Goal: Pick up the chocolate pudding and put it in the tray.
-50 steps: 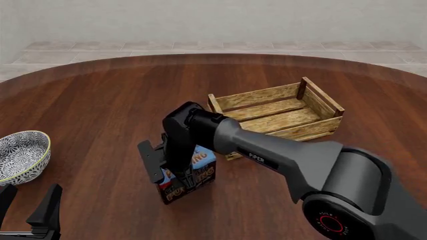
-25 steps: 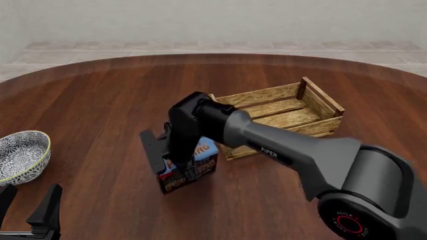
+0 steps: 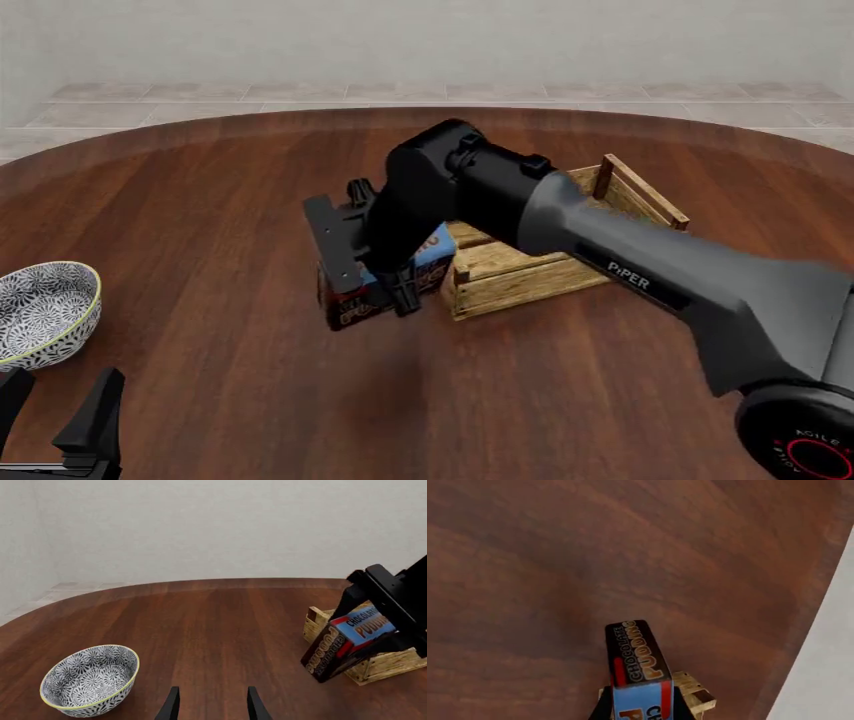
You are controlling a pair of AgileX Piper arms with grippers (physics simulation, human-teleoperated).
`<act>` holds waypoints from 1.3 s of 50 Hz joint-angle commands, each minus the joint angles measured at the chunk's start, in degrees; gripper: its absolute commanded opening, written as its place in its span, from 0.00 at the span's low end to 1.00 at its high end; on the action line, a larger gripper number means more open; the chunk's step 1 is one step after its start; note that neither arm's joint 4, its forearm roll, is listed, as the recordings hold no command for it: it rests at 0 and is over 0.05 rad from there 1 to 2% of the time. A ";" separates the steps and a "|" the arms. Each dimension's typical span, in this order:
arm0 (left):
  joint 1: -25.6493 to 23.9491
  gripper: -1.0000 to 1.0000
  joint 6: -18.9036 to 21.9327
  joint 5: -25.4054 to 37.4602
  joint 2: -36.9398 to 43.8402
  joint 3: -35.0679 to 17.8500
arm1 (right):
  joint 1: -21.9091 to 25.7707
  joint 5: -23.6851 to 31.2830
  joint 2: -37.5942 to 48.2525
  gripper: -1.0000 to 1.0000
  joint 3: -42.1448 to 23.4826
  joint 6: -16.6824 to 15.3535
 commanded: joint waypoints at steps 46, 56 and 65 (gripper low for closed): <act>0.00 1.00 0.01 0.00 0.00 0.00 | -20.01 -12.85 -5.77 0.00 -1.60 -14.94; -0.01 1.00 -0.01 0.00 0.00 0.00 | -23.45 -15.79 -4.97 0.00 0.08 -17.52; 0.00 1.00 -0.01 0.00 0.00 0.00 | -25.92 -17.87 -3.53 0.00 0.04 -19.26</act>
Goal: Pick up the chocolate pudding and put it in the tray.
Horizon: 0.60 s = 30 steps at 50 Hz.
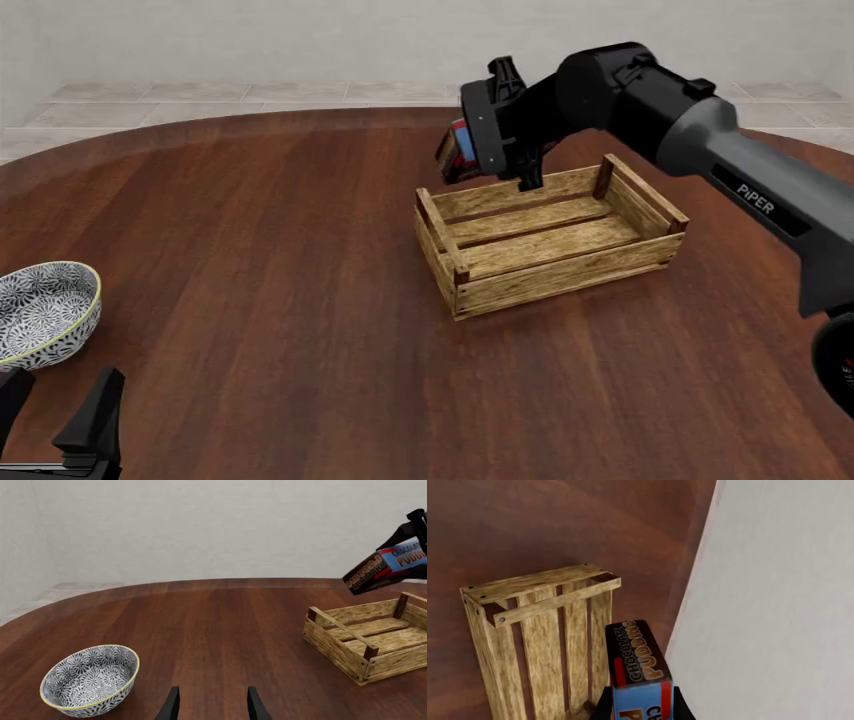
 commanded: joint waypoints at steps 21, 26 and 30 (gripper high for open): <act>0.01 1.00 0.01 0.00 -0.01 0.00 | -5.94 -4.87 2.92 0.00 2.48 -1.40; 0.01 1.00 0.00 0.00 0.00 0.00 | -5.77 -4.20 2.92 0.00 2.58 -0.47; 0.01 1.00 -0.01 0.00 0.00 0.00 | -6.23 -4.49 3.25 0.00 2.77 -0.61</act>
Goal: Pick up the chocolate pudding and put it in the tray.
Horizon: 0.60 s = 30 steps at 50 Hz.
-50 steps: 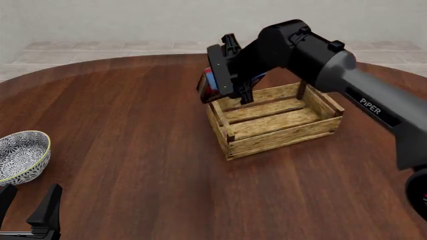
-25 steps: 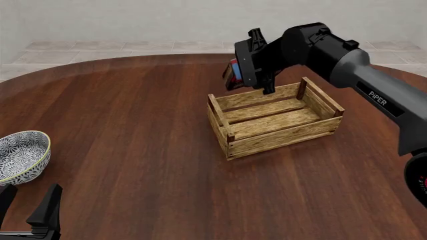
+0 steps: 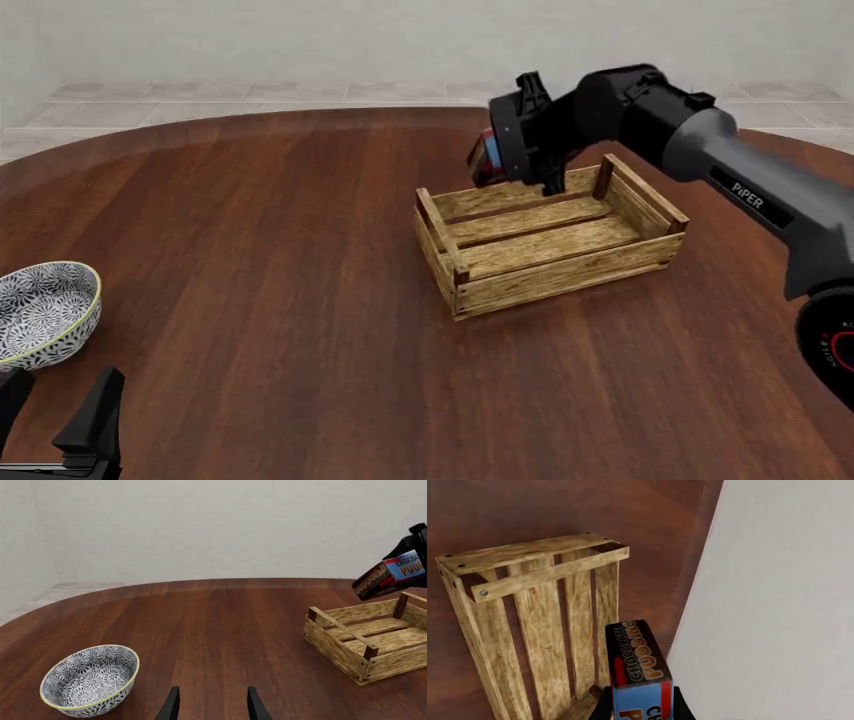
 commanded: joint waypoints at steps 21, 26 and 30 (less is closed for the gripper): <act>0.01 1.00 0.01 0.00 0.00 0.00 | -0.99 -1.27 2.94 0.00 1.43 1.58; 0.00 1.00 0.03 0.00 0.01 0.00 | -0.74 -1.04 3.40 0.00 1.57 1.82; -0.01 1.00 0.00 0.00 0.01 0.00 | -0.70 -0.84 3.78 0.00 1.67 1.90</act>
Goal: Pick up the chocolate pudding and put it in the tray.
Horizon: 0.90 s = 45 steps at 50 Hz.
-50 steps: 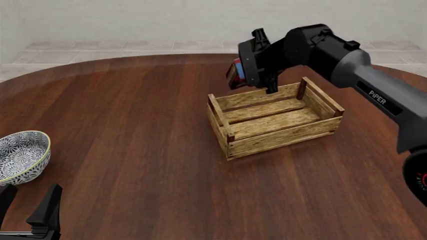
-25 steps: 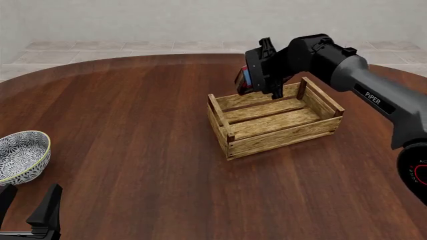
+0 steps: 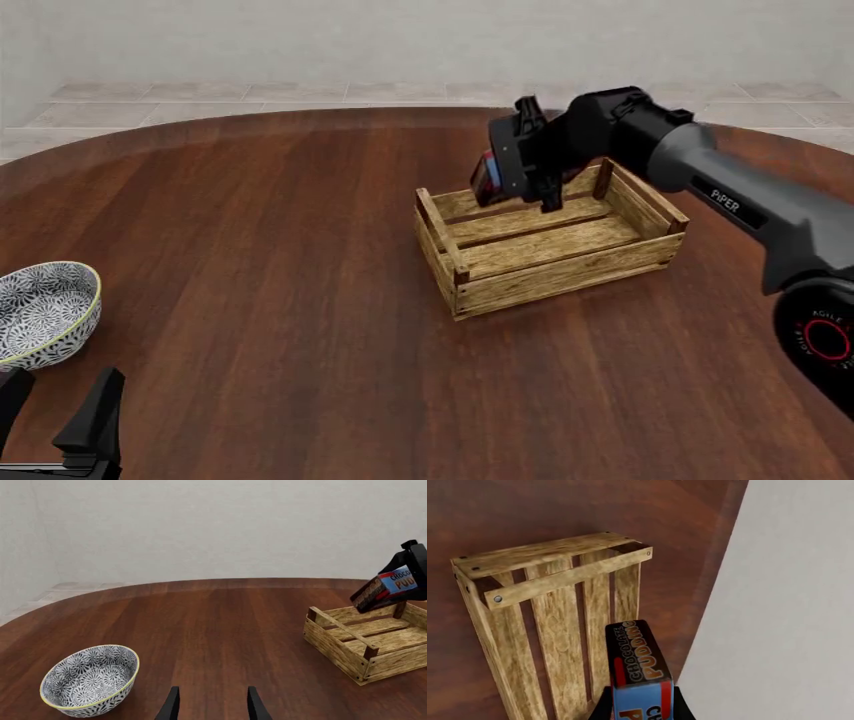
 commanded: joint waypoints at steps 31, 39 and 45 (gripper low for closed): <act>0.00 1.00 0.00 0.00 -0.01 0.00 | 0.14 0.60 2.27 0.00 0.82 3.02; 0.00 1.00 0.01 0.00 0.00 0.00 | 0.13 0.77 2.56 0.00 1.47 3.39; 0.00 1.00 0.00 0.00 -0.01 0.00 | 0.32 0.81 2.90 0.00 1.65 3.47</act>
